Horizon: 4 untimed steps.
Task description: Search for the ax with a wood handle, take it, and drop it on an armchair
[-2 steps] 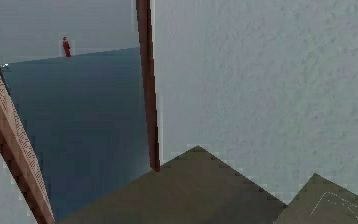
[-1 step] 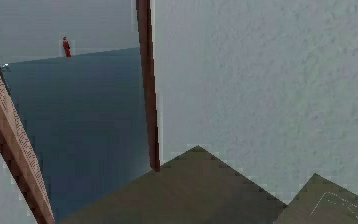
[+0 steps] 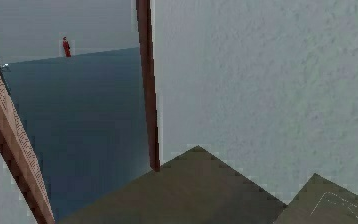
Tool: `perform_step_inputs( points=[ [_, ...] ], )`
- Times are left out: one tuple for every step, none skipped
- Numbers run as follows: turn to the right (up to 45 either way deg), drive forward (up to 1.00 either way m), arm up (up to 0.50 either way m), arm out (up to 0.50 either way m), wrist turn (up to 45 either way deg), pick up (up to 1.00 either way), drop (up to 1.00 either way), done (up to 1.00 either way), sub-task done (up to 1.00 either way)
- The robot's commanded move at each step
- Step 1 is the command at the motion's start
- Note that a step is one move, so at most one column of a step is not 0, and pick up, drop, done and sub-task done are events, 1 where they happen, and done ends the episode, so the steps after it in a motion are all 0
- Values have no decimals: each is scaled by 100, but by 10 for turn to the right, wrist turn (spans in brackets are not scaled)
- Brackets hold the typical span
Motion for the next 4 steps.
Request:
perform_step_inputs(
  points=[
    [0,0,10,0,0,0,0,0,0],
    [0,0,26,0,0,0,0,0,0],
    [0,0,0,0,-450,0,0,0,0],
    [0,0,0,0,-450,0,0,0,0]
  ],
)
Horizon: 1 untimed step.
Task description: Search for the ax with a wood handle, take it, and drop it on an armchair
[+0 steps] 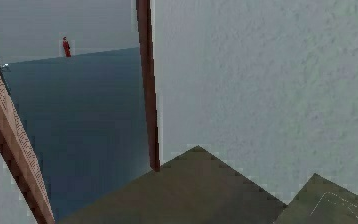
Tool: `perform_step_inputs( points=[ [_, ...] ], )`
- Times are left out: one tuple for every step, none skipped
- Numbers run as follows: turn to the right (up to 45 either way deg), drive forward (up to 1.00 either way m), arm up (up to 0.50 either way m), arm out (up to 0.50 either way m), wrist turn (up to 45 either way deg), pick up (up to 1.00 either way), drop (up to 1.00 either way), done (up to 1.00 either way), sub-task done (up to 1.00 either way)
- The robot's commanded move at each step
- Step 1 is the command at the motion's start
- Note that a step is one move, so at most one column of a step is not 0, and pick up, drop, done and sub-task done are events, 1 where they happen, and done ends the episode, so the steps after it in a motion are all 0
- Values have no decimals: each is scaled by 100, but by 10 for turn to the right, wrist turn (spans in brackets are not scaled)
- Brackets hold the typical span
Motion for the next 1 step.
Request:
perform_step_inputs(
  points=[
    [0,0,0,0,-450,0,0,0,0]
  ],
)
